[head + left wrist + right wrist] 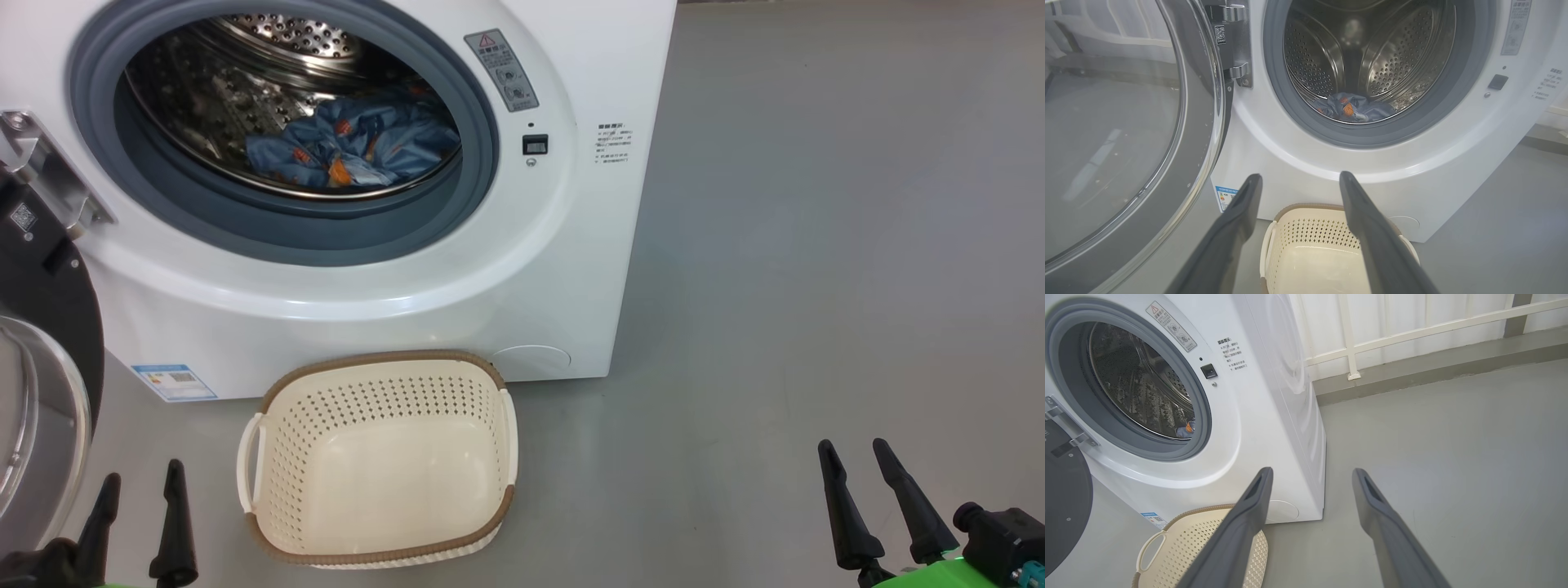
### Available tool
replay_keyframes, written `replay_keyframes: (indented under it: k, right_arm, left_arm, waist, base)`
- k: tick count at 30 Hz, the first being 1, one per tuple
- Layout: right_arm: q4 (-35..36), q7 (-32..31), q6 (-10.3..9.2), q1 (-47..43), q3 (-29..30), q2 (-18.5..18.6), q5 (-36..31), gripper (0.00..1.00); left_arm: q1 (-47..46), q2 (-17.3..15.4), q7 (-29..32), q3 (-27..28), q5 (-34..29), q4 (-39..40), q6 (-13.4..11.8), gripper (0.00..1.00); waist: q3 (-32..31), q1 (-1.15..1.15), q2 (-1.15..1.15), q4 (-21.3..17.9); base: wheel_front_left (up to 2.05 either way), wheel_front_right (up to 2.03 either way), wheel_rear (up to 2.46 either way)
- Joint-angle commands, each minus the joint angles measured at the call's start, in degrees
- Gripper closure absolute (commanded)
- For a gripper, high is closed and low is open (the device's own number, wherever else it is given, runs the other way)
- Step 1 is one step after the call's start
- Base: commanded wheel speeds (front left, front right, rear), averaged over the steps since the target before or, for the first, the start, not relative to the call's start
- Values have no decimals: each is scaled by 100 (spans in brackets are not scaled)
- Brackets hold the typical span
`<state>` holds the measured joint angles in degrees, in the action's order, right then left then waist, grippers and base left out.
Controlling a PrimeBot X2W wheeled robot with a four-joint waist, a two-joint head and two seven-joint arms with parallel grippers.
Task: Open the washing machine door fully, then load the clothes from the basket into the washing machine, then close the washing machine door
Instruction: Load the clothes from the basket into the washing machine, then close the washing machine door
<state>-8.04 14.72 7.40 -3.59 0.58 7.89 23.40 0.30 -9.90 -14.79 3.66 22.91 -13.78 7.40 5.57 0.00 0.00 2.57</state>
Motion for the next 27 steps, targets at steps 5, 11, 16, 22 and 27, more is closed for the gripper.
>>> replay_keyframes:
  k: [5,11,16,22,27]
  right_arm:
    - [167,28,9,-11,-137,91,23,0]
    - [172,28,9,-6,-148,94,16,0]
    - [174,28,9,10,-141,93,3,0]
    - [176,28,9,7,-138,95,4,0]
    - [180,28,9,-2,-134,97,6,0]
  left_arm:
    - [-26,-133,-21,217,-55,233,9,0]
    - [-18,-107,-21,228,-74,267,9,0]
    - [-28,-72,-21,240,-113,224,9,0]
    - [-21,-96,-21,184,-39,253,9,0]
    - [1,-130,-21,157,11,316,9,0]
  waist:
    - [11,0,0,5]
    - [16,0,0,16]
    - [53,0,0,35]
    - [74,0,0,69]
    - [73,0,0,107]
  base:
    - [0,0,0]
    - [-4,4,0]
    - [-73,73,0]
    - [-139,139,0]
    - [-100,100,0]
